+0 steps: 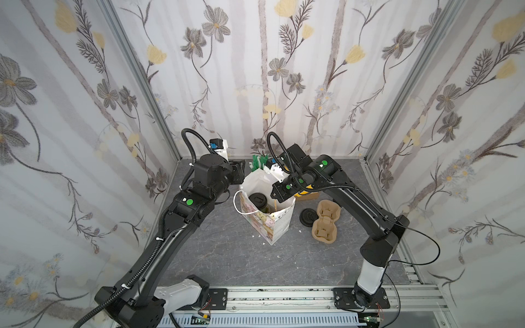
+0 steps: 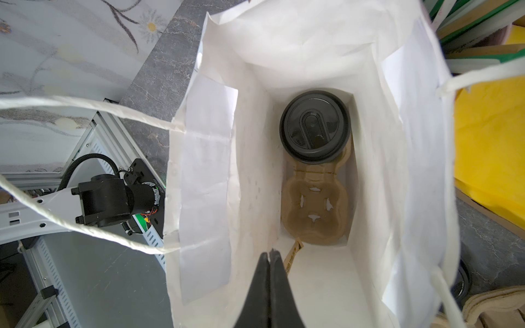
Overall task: Pack a coffee takeout order
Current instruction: Place the straw in the takeout bag.
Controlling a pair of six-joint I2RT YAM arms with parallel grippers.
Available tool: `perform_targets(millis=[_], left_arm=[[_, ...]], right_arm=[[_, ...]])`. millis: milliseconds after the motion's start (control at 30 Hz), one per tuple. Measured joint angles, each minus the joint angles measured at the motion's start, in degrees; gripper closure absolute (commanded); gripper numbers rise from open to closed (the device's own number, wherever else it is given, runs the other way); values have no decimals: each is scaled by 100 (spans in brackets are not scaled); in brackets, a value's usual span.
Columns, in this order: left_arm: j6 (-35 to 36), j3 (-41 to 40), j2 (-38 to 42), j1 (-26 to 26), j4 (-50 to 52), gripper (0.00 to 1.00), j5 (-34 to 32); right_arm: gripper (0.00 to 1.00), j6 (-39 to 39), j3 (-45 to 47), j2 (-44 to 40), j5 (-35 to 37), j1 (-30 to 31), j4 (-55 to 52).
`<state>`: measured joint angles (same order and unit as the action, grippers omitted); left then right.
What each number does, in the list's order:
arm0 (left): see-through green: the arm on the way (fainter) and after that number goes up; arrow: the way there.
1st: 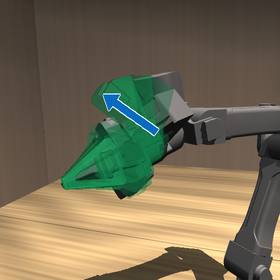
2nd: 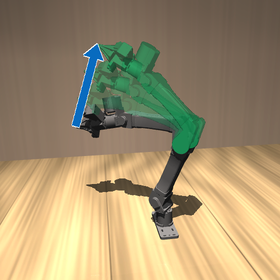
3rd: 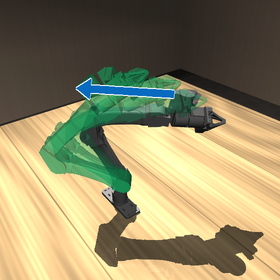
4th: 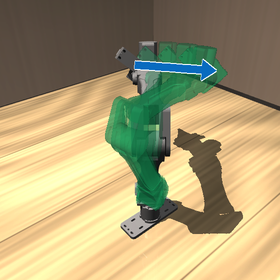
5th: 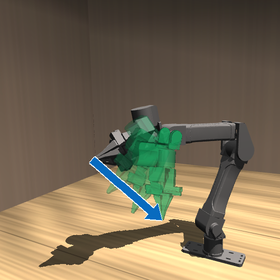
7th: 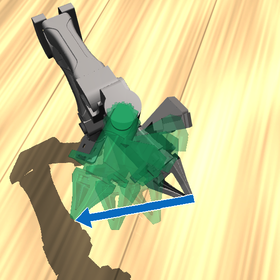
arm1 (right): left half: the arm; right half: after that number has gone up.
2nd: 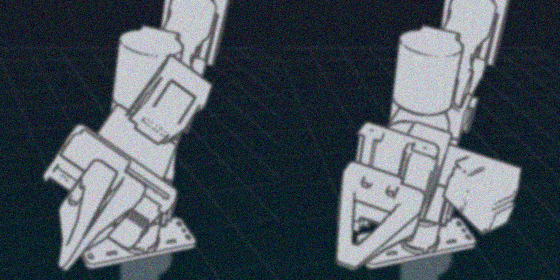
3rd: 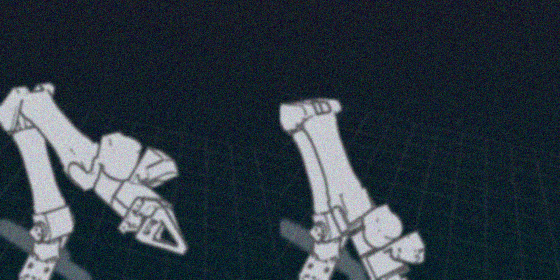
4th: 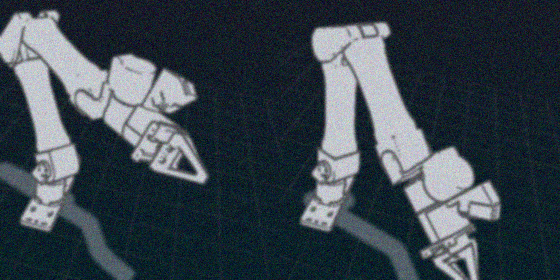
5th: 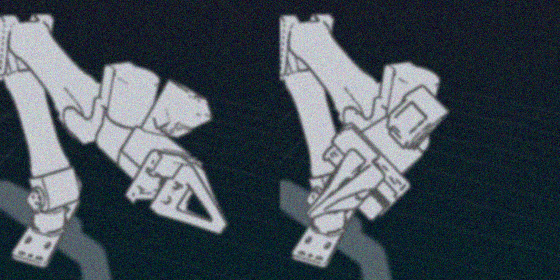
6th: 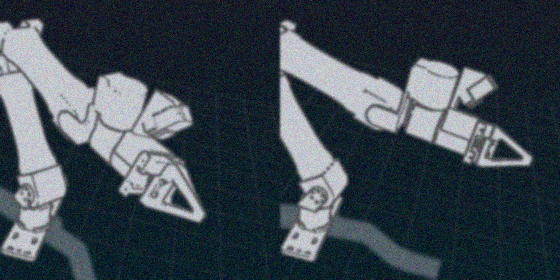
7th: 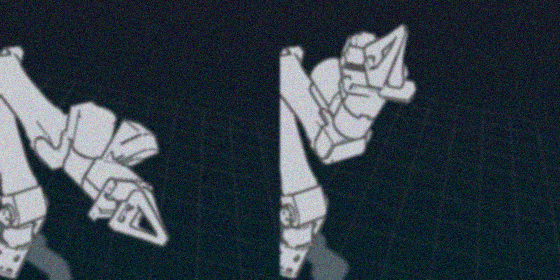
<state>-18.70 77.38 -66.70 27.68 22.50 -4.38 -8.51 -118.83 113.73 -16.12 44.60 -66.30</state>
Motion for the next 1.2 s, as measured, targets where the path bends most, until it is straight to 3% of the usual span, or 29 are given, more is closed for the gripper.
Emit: perform_targets(millis=[500, 633, 800, 1200], left_arm=[[-280, -105, 0, -42, -13, 54, 205], [-378, -140, 0, -42, -20, 54, 201], [-474, -175, -2, -46, -37, 54, 184], [-529, -271, 83, -46, -55, 54, 140]], right_arm=[[91, -37, 13, -15, 24, 28, -2], [81, 7, 15, -15, 70, 28, -11], [77, 72, 15, -15, 146, 33, -33], [77, 107, 20, -105, 153, 35, -76]])
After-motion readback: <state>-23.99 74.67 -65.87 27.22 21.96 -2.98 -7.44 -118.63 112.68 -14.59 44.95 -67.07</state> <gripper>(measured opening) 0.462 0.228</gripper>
